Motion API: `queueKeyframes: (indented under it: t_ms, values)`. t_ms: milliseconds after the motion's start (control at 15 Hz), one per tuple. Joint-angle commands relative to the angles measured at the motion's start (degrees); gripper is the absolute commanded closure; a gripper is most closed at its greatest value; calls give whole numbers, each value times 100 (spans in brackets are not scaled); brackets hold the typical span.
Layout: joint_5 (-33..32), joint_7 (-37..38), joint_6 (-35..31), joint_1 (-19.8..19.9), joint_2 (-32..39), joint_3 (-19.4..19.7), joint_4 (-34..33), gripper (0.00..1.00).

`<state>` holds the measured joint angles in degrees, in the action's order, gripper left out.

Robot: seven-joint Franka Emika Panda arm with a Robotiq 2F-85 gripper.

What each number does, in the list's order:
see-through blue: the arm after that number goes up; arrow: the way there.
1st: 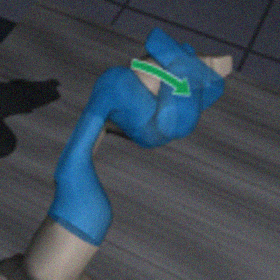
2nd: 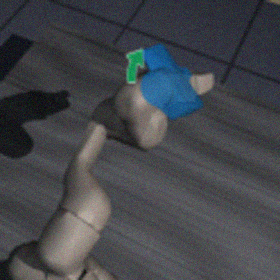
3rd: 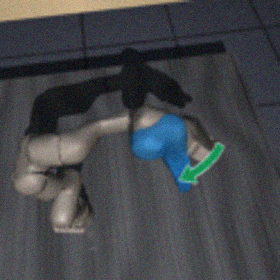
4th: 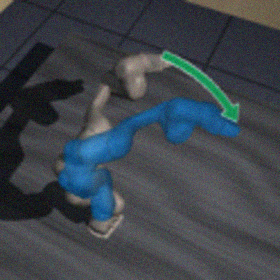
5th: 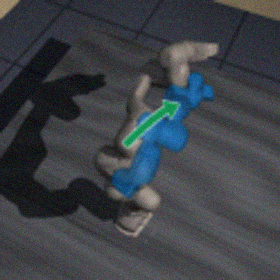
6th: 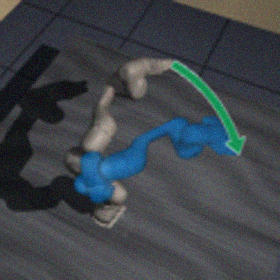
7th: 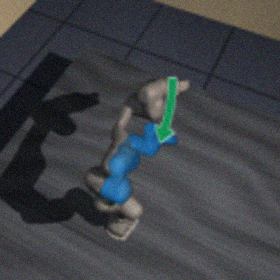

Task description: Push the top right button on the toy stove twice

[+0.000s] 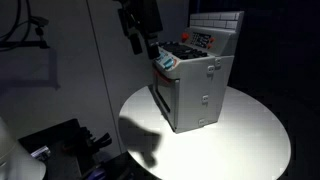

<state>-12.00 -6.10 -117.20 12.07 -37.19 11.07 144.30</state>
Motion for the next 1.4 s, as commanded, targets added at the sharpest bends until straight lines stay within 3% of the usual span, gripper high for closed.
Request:
queueKeyframes:
  t_ms: [0, 600, 1333]
  values:
    - [6, -5, 16, 4, 4, -4, -14, 0]
    - [42, 10, 12, -17, 91, -3, -94, 0]
    - [105, 522, -377, -132, 1013, -276, -916, 0]
